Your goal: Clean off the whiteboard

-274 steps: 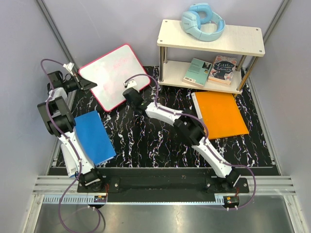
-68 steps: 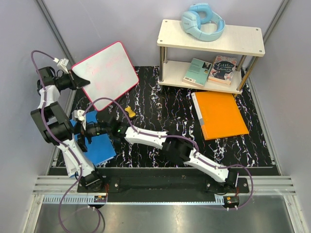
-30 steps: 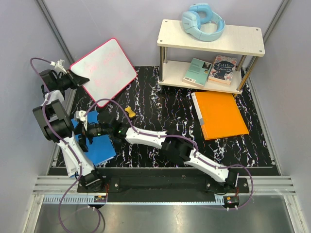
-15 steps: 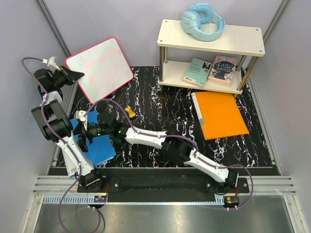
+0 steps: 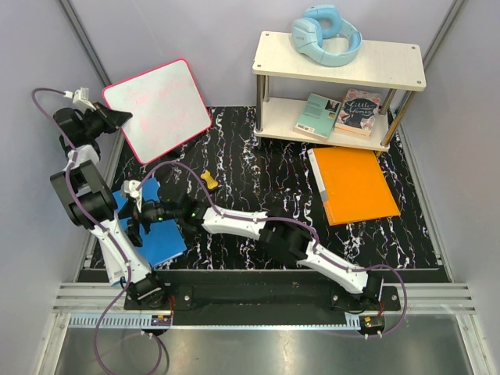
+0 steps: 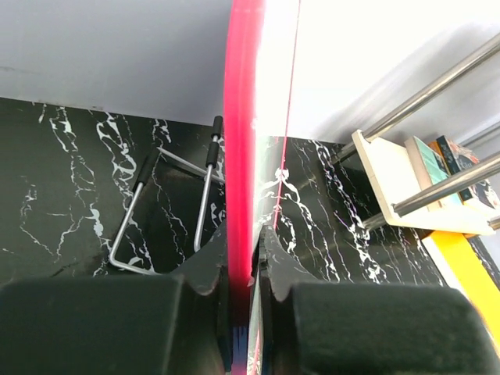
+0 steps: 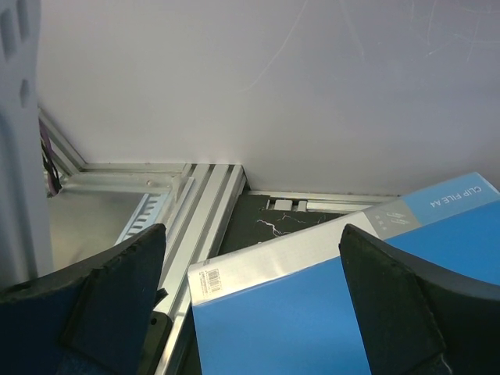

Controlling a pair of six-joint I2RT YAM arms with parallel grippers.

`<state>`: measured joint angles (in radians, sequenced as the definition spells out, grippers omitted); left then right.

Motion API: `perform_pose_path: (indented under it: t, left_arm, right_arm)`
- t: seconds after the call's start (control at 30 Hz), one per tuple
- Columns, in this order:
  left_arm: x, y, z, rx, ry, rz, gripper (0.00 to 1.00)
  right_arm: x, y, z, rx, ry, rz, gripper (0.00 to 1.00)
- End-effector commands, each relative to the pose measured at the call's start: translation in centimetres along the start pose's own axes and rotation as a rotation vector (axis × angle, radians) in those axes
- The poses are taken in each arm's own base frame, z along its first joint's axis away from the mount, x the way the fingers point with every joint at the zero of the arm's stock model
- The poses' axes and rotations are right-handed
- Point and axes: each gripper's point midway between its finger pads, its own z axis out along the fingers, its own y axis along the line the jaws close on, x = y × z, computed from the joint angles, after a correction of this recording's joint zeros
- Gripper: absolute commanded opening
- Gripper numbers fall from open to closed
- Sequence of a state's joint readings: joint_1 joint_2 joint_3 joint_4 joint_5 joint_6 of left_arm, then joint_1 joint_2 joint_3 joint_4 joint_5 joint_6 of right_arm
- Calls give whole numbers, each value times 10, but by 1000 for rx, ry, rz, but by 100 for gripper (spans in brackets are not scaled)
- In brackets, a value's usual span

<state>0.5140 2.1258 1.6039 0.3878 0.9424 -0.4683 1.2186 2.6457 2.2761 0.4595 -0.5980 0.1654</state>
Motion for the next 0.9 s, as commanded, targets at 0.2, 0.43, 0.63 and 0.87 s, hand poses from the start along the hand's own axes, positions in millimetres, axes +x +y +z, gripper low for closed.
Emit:
perform_pose_path:
  t: [0.2, 0.43, 0.63, 0.87]
  left_arm:
    - [-60, 54, -1, -456, -269, 256, 0]
    - [-65, 49, -16, -518, -253, 266, 0]
    - [-61, 57, -29, -593, -210, 214, 0]
    - [-61, 70, -36, -661, -231, 237, 0]
  right_arm:
    - [-94, 59, 1, -54, -193, -91, 100]
    - [-156, 22, -58, 283, -362, -113, 100]
    - [-150, -77, -170, 887, -228, -100, 100]
    - [-131, -128, -315, 1325, -199, -62, 100]
